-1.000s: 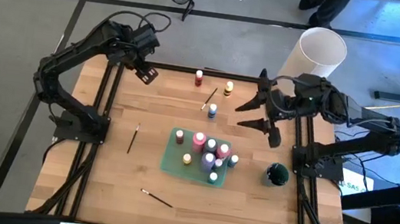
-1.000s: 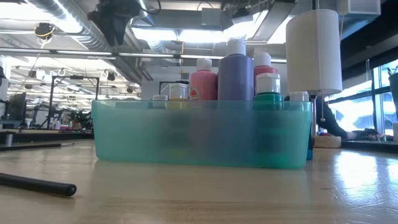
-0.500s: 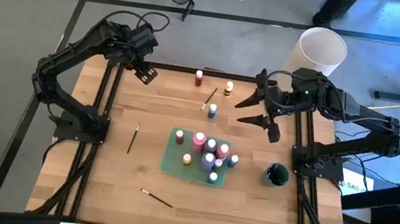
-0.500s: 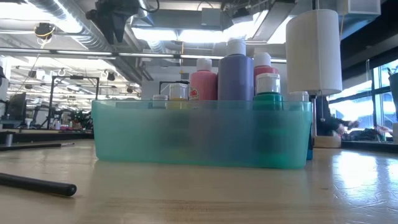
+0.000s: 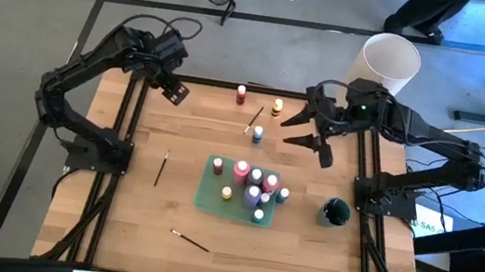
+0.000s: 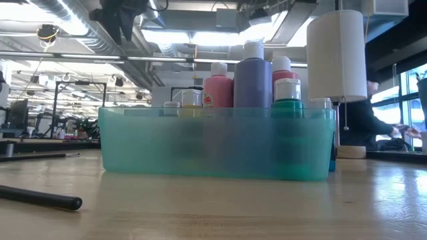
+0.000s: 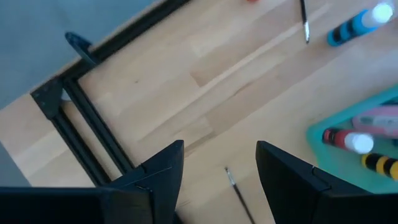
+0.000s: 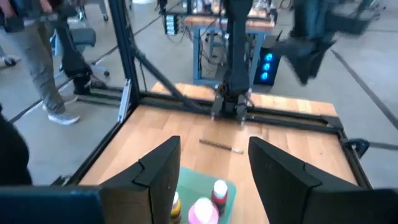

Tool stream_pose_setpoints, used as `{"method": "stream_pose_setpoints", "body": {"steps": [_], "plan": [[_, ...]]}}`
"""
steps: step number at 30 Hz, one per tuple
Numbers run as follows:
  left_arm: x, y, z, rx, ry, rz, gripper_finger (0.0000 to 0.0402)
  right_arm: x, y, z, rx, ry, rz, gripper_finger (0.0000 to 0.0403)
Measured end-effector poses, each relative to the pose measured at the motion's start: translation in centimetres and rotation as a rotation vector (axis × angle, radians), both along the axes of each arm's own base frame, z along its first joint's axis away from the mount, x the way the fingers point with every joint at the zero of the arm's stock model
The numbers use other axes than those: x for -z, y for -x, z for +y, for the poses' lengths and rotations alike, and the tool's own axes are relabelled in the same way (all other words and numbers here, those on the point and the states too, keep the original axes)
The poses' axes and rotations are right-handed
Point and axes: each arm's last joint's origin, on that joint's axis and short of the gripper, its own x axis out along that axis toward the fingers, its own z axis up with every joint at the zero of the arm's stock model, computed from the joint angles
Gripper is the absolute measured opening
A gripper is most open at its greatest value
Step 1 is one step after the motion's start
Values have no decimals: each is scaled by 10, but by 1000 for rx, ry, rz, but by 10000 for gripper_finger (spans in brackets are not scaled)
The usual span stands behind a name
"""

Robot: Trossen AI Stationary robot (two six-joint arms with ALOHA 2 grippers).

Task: Pick & Place Paint Supplies
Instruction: Put the black eyeshadow brush into the green cup

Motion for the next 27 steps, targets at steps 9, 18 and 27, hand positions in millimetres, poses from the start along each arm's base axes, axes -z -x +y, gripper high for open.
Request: {"method": "stream_pose_setpoints", "body": {"steps": [9,18,27], "plan": [[44,32,-18,-109,71,104,196,-4,-4,-5,12,2,-67,193],[68,48,-30,-293,154,75,196,-9,-5,-6,11,27,-117,193],[96,30,-35,-279,241,-1,196,-7,-4,-5,7,-8,-92,193]]}}
